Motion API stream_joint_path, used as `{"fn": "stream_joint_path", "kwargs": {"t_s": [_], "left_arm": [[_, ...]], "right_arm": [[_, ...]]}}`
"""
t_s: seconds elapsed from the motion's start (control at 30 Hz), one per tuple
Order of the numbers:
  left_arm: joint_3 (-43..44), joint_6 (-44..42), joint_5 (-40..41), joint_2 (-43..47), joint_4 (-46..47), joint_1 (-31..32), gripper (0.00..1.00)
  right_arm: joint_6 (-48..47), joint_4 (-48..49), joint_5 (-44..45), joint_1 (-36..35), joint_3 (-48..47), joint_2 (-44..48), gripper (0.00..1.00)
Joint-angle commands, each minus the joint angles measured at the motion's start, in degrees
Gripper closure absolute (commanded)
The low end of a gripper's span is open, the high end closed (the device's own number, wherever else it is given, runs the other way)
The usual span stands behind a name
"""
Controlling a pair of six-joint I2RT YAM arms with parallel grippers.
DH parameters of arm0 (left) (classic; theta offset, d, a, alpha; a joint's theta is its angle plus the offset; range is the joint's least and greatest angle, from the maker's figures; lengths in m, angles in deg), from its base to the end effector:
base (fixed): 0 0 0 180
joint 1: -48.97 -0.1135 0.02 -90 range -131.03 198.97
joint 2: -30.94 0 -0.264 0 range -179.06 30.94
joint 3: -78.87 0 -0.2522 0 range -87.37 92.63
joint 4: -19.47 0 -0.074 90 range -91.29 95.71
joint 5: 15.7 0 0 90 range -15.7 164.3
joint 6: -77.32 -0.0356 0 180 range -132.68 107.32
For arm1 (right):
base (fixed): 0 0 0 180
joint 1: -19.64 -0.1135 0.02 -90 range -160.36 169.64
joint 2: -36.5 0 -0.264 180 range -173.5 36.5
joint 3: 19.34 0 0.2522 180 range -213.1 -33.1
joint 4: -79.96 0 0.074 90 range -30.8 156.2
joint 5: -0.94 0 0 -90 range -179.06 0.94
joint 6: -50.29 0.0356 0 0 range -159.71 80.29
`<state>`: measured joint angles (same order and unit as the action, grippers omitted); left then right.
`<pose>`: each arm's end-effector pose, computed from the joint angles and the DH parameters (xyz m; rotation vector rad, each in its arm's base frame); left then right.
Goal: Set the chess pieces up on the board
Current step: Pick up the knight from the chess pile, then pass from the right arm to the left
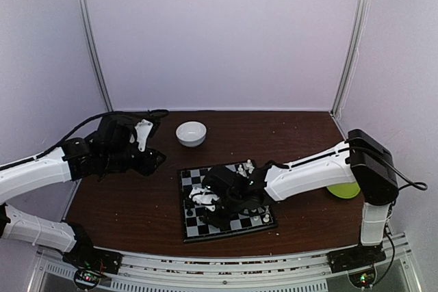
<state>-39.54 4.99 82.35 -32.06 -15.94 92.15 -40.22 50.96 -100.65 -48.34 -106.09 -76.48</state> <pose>0.1782 -0.1604 0.2770 0.4174 2.2013 -0.4317 0.1476 0.3841 0.1556 -1.5685 2.1538 0.6878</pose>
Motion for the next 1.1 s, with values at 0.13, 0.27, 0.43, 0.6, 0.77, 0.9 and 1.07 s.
{"fn": "stream_joint_path", "kwargs": {"t_s": [0.13, 0.27, 0.43, 0.6, 0.77, 0.9, 1.07], "left_arm": [[-7.4, -7.4, -18.7, 6.5, 17.9, -0.1, 0.62], [-10.9, -13.2, -31.6, 8.0, 26.7, 1.5, 0.63], [-8.0, -20.6, -31.1, 5.4, 25.8, 6.3, 0.63], [-4.1, -26.8, -29.3, 0.3, 26.3, 11.7, 0.63], [0.0, -28.9, -29.5, -4.8, 27.3, 14.2, 0.63], [1.7, -29.9, -30.0, -7.0, 27.8, 14.9, 0.63], [3.9, -31.5, -29.5, -8.8, 26.3, 15.5, 0.64]], "right_arm": [[0.7, 0.8, -24.9, 9.1, 5.0, 14.0, 0.87], [1.0, -0.6, -34.8, 14.7, 4.2, 18.2, 0.87], [2.3, -0.6, -47.3, 20.3, 4.6, 20.6, 0.87], [5.0, 2.0, -54.8, 22.0, 5.7, 22.6, 0.87], [8.1, 4.7, -59.7, 23.0, 5.5, 22.5, 0.87], [12.3, 9.8, -61.2, 23.0, 7.3, 23.1, 0.87], [15.4, 14.0, -62.2, 23.1, 8.9, 23.3, 0.87]]}}
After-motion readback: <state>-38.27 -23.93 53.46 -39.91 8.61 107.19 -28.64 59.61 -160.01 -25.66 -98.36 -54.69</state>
